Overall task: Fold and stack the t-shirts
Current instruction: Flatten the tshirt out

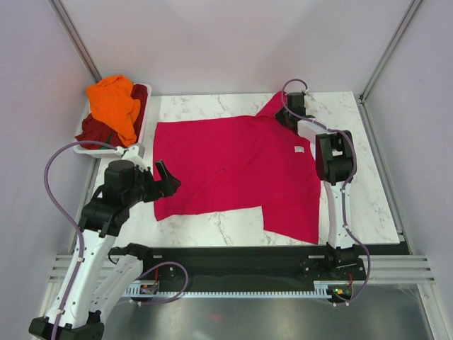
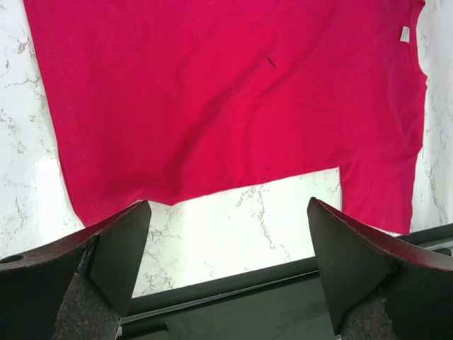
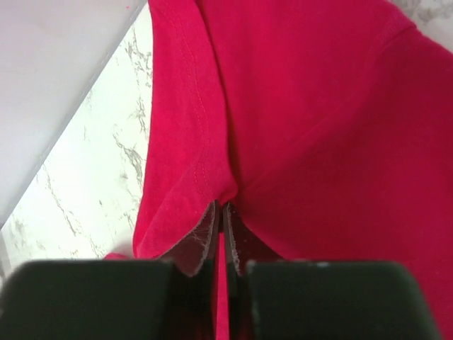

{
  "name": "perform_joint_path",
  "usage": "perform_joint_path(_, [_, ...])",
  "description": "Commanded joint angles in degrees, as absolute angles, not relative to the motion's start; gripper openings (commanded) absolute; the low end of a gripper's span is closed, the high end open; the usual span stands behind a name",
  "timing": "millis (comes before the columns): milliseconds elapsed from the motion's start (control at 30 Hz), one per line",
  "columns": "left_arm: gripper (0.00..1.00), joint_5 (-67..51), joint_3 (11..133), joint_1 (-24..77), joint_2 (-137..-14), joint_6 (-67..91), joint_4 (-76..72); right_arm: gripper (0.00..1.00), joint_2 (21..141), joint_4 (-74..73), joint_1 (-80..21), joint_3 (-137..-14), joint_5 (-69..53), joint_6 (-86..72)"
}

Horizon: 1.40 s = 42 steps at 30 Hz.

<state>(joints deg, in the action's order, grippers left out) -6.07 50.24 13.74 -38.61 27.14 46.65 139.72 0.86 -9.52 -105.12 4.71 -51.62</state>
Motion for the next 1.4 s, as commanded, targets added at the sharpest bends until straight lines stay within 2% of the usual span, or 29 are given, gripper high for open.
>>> perform_joint_path(0, [1.0, -5.71, 49.92, 13.27, -38.41, 27.16, 45.88, 0.06, 140.1, 1.84, -9.75, -108.37, 4.22, -51.77])
perform_joint_path(67, [1.0, -5.63, 49.92, 13.18, -38.41, 27.16, 45.88, 0.0, 140.1, 2.2, -10.02, -109.42, 4.04, -51.94])
perform_joint_path(267, [1.0, -5.71, 49.83, 12.83, -38.58, 27.16, 45.88, 0.0, 145.36, 13.08, -10.63, -116.0, -2.98, -53.61])
perform_joint_path(400, [1.0, -5.97, 49.83, 12.31, -38.94, 27.07, 45.79, 0.02, 161.04, 24.11, -10.72, -134.84, -10.96, -58.07])
perform_joint_path(467, [1.0, -6.06, 49.92, 12.13, -38.94, 26.98, 45.7, 0.16, 166.27, 32.29, -10.72, -141.12, -13.52, -61.16])
perform_joint_path(500, [1.0, -5.98, 49.92, 12.04, -38.94, 26.98, 45.88, 0.45, 168.81, 35.39, -10.64, -143.33, -13.62, -63.0])
perform_joint_path(567, [1.0, -5.98, 49.83, 12.04, -38.94, 27.07, 45.79, 0.7, 168.58, 42.06, -10.64, -141.95, -12.92, -63.19])
perform_joint_path(600, [1.0, -5.89, 49.83, 11.95, -38.76, 27.07, 45.7, 0.98, 166.4, 43.06, -10.63, -138.64, -12.57, -62.06])
perform_joint_path(933, [1.0, -5.8, 49.75, 11.78, -38.58, 27.07, 45.7, 0.98, 145.92, 50.18, -8.79, -119.37, -15.47, -59.5])
perform_joint_path(1033, [1.0, -4.84, 49.66, 11.43, -38.93, 27.33, 45.79, 0.98, 137.84, 44.06, -7.91, -114.53, -15.21, -56.7])
perform_joint_path(1067, [1.0, -4.49, 49.66, 11.25, -39.54, 27.6, 45.79, 0.98, 135.2, 36.29, -7.56, -113.04, -14.86, -52.69])
perform_joint_path(1167, [1.0, -2.81, 49.66, 11.34, -41.48, 28.56, 45.79, 0.98, 120.54, 22.91, -8.17, -99.98, -5.66, -42.33])
perform_joint_path(1200, [1.0, -3.16, 49.75, 11.34, -43.31, 28.83, 45.7, 0.98, 111.71, 19.81, -8.7, -90.8, -1.27, -40.1])
perform_joint_path(1233, [1.0, -3.34, 49.83, 11.51, -44.2, 29.26, 45.53, 0.98, 107.36, 13.08, -10.35, -86.79, 9.38, -37.38])
perform_joint_path(1267, [1.0, -3.43, 49.75, 11.6, -44.99, 30.22, 45.27, 0.98, 99.57, 9.01, -11.33, -80.05, 14.62, -34.74])
perform_joint_path(1333, [1.0, -2.73, 49.66, 12.74, -47.53, 31.28, 45.0, 0.98, 92.76, -1.26, -13.79, -73.43, 23.78, -36.81])
perform_joint_path(1367, [1.0, -0.2, 49.48, 13.53, -48.59, 32.59, 45.17, 0.98, 86.63, -2.8, -14.06, -65.64, 23.64, -38.22])
